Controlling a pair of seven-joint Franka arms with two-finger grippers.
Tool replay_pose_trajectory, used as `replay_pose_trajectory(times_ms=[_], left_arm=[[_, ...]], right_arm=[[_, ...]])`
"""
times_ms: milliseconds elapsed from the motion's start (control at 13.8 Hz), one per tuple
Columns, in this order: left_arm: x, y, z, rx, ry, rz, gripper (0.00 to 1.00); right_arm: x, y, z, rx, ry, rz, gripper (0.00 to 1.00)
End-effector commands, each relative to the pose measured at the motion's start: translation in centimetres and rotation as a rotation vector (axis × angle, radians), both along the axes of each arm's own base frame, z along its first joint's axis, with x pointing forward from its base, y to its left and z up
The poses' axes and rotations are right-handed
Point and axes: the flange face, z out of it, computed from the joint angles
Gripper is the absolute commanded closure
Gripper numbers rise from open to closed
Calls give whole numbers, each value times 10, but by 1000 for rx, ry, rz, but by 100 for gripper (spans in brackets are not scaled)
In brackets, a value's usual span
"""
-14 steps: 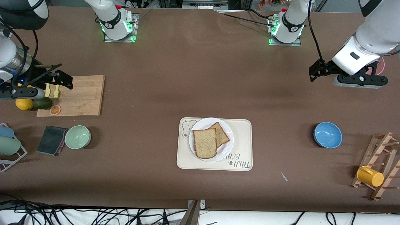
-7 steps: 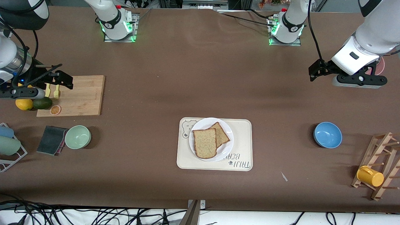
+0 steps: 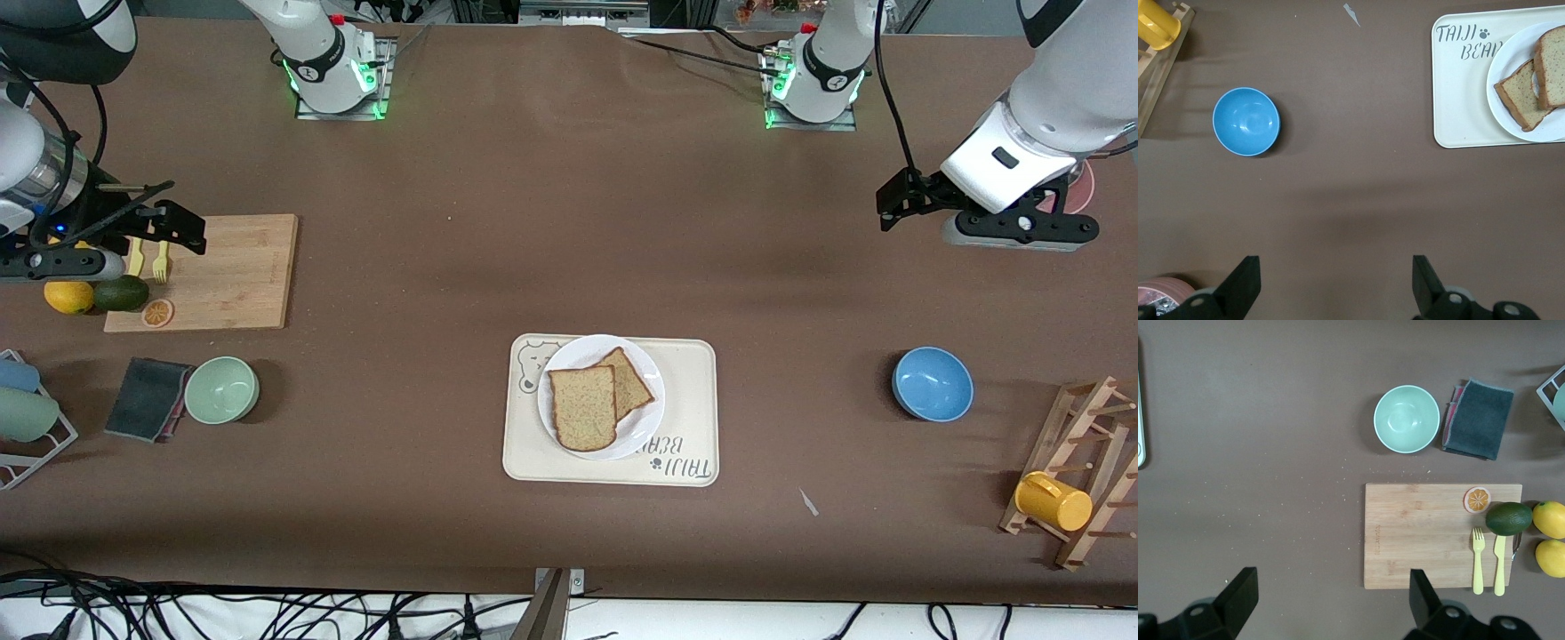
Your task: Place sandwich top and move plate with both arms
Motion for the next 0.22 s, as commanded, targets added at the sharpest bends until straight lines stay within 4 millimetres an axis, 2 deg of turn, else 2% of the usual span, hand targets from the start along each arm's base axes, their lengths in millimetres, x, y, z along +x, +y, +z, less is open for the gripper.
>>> replay_pose_trajectory(times_ms=[0,145], left_arm=[[0,-4,4,-27,13,6,0],[0,-4,4,-27,12,7,0]], right_arm=[[-2,-1,5,-1,-5,4,0],[-2,-1,5,-2,-5,4,0]])
